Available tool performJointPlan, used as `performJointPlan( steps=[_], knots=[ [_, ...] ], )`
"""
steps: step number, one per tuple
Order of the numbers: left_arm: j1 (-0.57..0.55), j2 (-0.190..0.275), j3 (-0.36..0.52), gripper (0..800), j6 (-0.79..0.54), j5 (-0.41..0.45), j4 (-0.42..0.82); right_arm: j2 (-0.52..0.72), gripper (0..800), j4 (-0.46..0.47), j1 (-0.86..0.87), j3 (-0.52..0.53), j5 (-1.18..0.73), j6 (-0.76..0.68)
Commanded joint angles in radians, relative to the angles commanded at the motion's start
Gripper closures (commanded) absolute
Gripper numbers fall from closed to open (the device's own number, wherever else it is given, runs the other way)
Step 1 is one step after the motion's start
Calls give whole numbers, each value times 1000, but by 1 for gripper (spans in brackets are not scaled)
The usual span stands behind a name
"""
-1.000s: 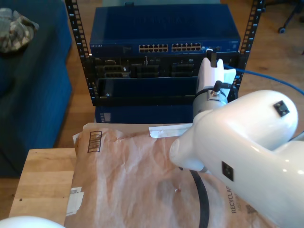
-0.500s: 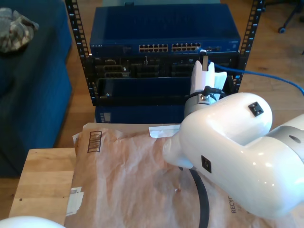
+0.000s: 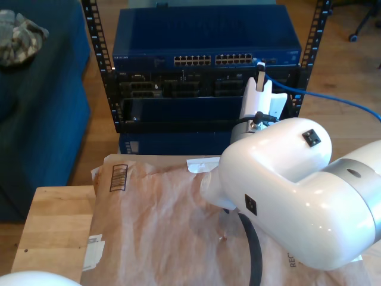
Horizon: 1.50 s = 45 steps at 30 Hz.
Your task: Grab the cable and plug it in
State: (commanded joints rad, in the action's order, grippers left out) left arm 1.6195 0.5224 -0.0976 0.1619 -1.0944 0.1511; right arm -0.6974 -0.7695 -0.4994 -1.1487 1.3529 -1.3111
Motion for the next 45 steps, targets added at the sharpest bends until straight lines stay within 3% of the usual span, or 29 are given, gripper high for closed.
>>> performJointPlan(
  steps=[32,45],
  knots=[
    [0,-2,0,0,0,0,-2,-84,800,3,5,-127,-8,35],
    [0,0,0,0,0,0,0,-86,800,3,5,-127,-9,35]
  ],
)
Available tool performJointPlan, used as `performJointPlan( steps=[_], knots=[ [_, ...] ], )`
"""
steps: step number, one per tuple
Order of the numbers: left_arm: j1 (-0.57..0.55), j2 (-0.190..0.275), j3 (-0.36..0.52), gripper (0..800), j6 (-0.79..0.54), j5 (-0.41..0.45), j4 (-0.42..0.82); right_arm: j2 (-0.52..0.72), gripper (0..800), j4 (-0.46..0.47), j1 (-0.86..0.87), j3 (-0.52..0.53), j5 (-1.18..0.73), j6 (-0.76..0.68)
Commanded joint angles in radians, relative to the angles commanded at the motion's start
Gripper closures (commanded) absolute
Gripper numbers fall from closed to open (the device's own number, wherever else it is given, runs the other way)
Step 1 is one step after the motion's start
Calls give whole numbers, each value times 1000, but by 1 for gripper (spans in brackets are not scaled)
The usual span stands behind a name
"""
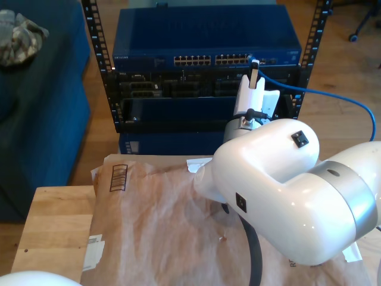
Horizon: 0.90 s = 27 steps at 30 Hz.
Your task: Grab the cable and plug it in
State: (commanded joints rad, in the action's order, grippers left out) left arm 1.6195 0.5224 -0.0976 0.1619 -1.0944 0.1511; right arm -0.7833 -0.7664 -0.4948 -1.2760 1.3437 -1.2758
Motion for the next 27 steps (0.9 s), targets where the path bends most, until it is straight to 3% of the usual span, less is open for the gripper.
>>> performJointPlan(
  steps=[27],
  knots=[
    [0,0,0,0,0,0,0,-21,800,2,2,-23,-3,-2]
  ],
)
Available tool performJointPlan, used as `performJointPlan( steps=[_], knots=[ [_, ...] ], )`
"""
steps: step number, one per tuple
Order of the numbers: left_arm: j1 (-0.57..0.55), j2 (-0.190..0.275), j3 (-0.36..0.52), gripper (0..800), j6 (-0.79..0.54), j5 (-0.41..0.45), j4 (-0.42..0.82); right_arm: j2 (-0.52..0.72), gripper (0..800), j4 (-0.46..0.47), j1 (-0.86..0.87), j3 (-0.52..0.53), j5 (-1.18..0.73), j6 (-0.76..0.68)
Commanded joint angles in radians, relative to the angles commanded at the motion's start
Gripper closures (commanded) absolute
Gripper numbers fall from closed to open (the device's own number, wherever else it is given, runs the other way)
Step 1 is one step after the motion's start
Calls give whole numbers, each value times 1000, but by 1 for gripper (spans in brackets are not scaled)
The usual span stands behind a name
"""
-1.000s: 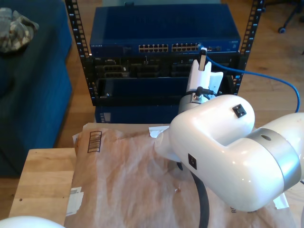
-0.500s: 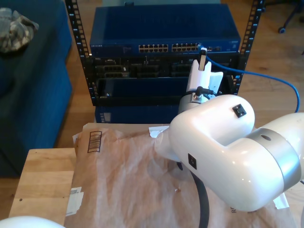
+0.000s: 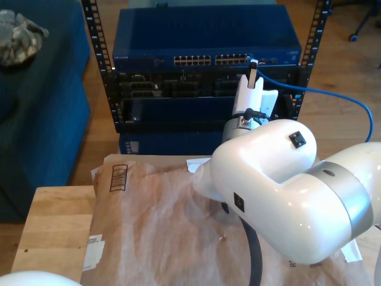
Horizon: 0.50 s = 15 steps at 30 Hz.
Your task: Grab the cable and plug it in
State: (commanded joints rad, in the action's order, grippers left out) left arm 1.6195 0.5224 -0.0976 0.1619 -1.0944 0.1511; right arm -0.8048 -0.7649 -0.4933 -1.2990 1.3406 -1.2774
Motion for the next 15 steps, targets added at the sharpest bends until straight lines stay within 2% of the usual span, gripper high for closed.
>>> performJointPlan(
  steps=[15],
  knots=[
    [0,-2,0,0,0,0,0,-2,800,0,2,-12,3,-2]
  ],
)
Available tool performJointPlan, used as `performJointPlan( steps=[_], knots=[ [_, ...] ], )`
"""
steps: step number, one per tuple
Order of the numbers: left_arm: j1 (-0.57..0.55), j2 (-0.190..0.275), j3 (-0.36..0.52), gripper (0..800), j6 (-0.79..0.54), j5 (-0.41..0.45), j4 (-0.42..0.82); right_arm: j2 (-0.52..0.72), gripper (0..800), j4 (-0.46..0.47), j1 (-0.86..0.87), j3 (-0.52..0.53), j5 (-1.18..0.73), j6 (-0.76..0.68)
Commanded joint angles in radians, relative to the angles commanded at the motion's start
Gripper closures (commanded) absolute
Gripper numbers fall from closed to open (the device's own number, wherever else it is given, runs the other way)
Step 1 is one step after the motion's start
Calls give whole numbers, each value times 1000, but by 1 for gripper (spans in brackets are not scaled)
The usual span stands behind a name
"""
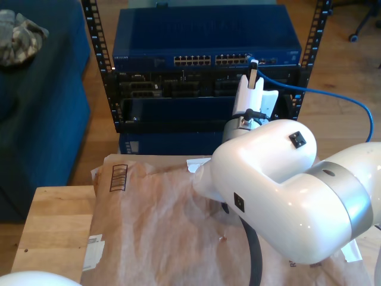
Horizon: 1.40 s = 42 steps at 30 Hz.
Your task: Grab the cable and plug it in
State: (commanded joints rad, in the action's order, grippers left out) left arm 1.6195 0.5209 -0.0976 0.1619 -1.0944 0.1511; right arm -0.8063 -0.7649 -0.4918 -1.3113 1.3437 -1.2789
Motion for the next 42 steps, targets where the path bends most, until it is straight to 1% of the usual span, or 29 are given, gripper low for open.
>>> performJointPlan(
  steps=[19,27,42],
  knots=[
    [0,2,0,0,0,2,-2,-12,800,0,5,-6,-2,0],
    [0,2,0,0,0,0,-2,-49,800,2,5,-57,-3,2],
    [0,0,0,0,0,0,-2,-26,800,-2,-14,-58,-3,3]
  ],
)
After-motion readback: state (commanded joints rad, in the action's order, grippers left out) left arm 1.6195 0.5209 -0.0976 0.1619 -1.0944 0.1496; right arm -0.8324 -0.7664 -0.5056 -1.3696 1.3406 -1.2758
